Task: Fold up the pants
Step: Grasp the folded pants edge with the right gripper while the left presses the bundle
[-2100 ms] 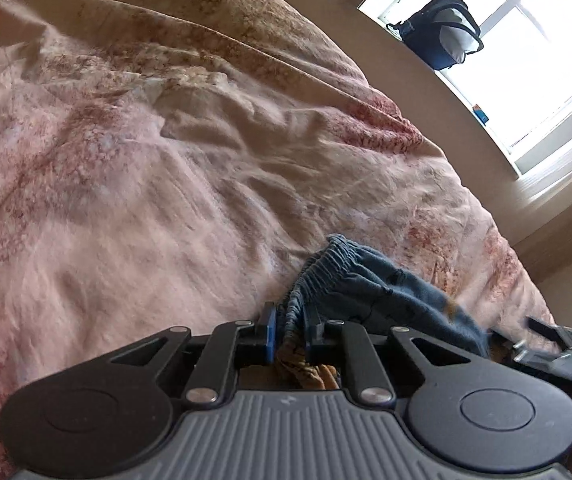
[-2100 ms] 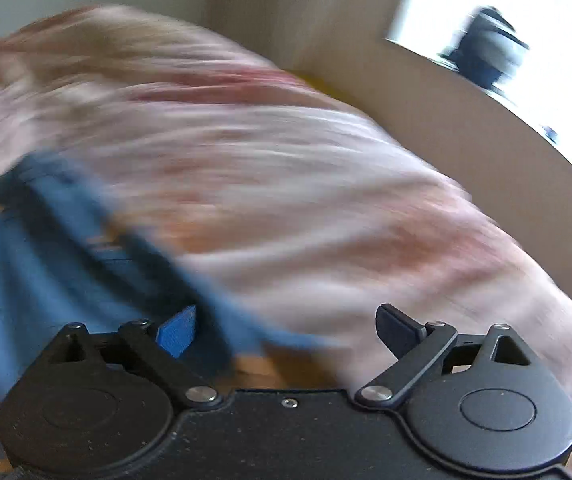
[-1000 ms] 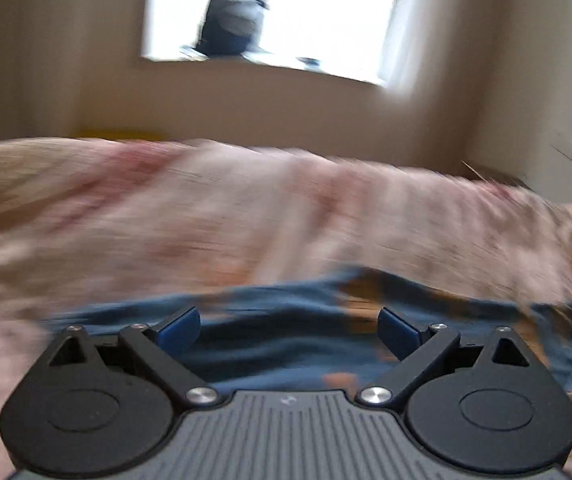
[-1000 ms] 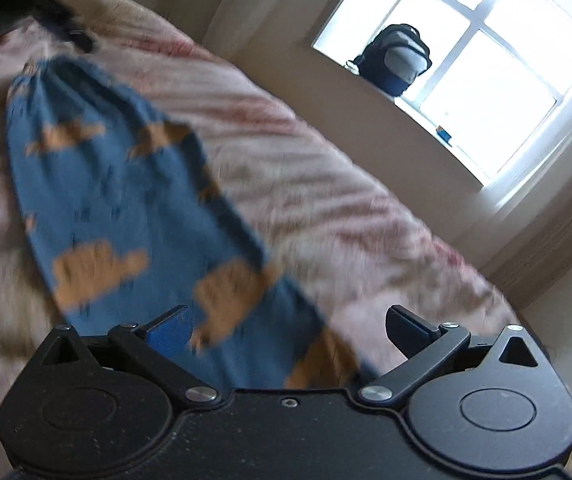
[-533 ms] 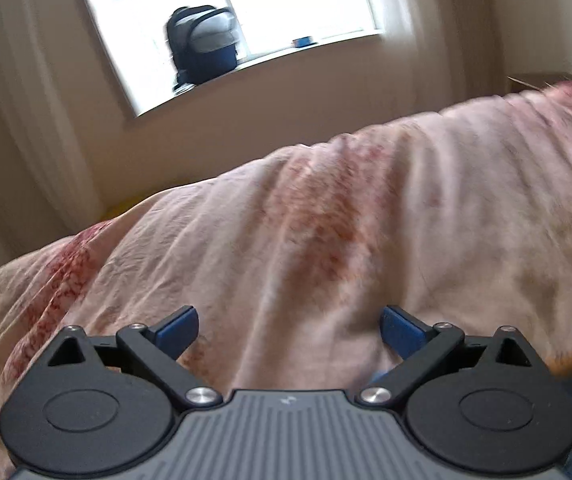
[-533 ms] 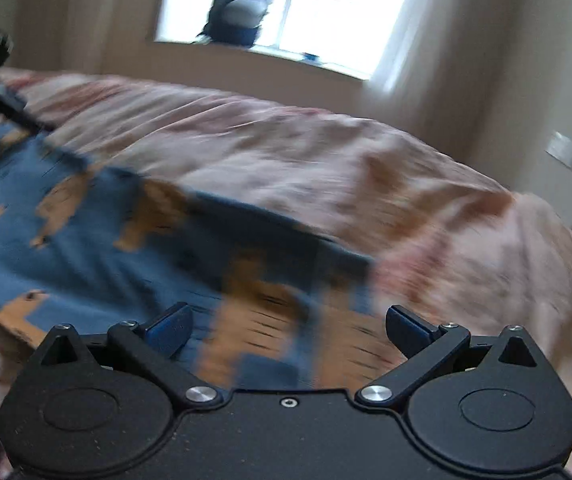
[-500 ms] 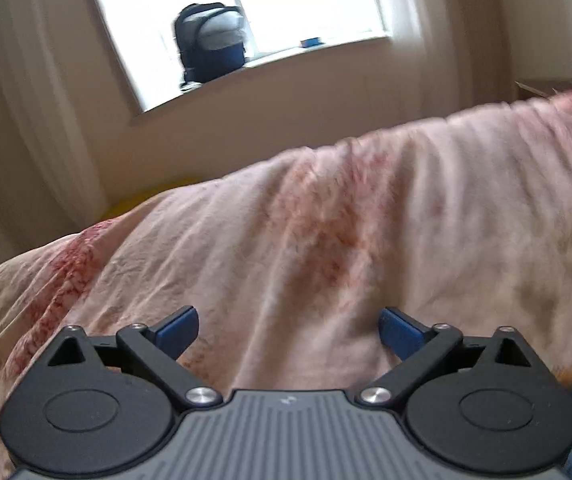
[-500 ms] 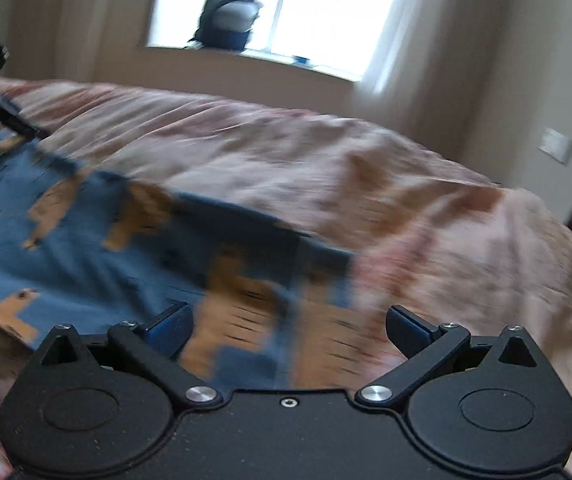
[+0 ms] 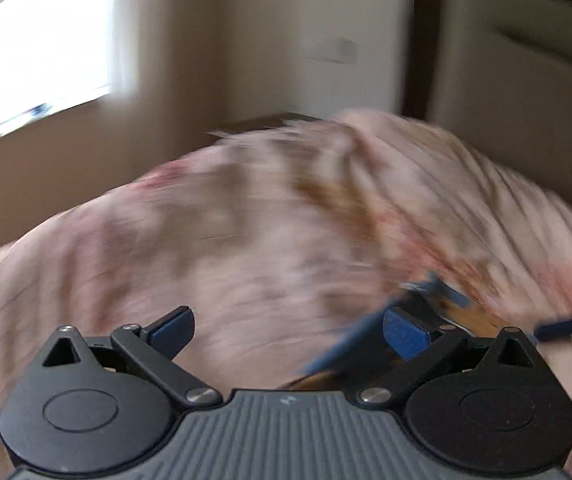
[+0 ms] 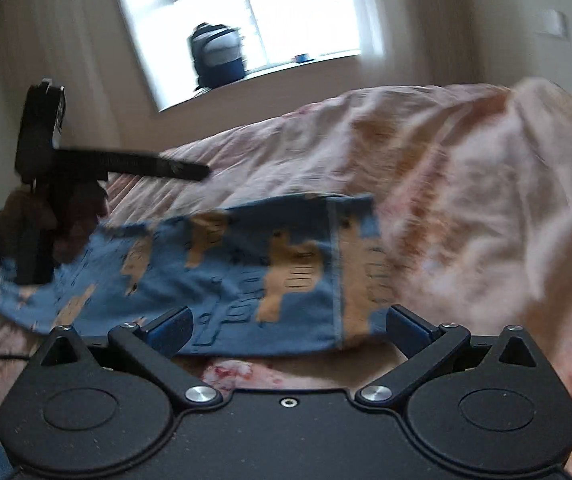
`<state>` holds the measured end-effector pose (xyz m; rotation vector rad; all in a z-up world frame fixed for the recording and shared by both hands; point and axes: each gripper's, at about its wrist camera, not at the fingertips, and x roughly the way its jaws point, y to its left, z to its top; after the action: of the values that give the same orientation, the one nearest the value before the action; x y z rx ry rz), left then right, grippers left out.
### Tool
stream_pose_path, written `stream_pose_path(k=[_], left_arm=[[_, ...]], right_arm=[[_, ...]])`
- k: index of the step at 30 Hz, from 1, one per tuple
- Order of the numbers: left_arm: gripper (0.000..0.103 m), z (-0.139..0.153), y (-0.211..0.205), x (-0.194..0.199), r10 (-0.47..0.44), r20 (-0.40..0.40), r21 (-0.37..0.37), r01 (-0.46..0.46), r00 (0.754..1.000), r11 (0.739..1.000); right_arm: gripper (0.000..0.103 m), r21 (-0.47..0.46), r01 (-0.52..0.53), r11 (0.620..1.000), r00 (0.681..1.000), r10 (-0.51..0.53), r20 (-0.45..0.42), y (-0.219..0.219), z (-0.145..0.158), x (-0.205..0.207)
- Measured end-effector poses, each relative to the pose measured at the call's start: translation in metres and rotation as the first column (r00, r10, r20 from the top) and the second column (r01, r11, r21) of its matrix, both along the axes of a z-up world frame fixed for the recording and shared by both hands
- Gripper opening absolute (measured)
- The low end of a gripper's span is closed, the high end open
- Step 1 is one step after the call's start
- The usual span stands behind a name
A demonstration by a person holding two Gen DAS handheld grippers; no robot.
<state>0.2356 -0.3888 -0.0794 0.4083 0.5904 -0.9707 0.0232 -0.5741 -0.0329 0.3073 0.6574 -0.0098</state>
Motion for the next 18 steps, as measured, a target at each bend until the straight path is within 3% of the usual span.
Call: stream_pose_path(k=[3,5,9,11,13,16,18], left_arm=[[0.103,-0.022,-0.043,-0.013,-0.024,0.115,0.139,0.008,0.993,0.99],[0.103,-0.035,-0.057,-0.012,-0.018,0.128,0.21,-0.009,0.992,0.978],[0.103,-0.045,-0.041,0.011,0.021,0.002,0.131,-0.021,1.0,0.991],[0.103,-0.048,-0.03,0.014,0.001,-0.007,0.094,0.0,1.0,0.996],[0.103,-0.046,-0.026,0.017,-0.009,-0.009,0.076,0.01,1.0,0.997],[0.103,-0.048,-0.026,0.019,-0.006,-0.012,0.077,0.007,1.0,0.997],[0.103,-0.046,-0.03,0.022,-0.005,-0.019,0.088,0.007,1.0,0.996]], right_arm=[[0.102,0.066,0.078,0.995,0.997,-0.079,0.006,-0.016,-0.005,-0.009],[0.102,0.13,0.088,0.988,0.996,-0.09,0.005,-0.024,-0.011,-0.013],[0.102,0.293,0.03,0.956,0.998,-0.046,0.046,-0.033,-0.016,-0.01],[0.102,0.371,0.014,0.928,0.998,-0.036,0.053,-0.036,-0.021,-0.007],[0.102,0.388,0.046,0.921,0.998,-0.062,0.028,-0.038,-0.026,-0.003],[0.102,0.469,0.112,0.876,0.99,-0.142,0.028,-0.046,-0.033,-0.002],[0.1,0.471,0.145,0.87,0.984,-0.175,0.019,-0.045,-0.032,0.0]])
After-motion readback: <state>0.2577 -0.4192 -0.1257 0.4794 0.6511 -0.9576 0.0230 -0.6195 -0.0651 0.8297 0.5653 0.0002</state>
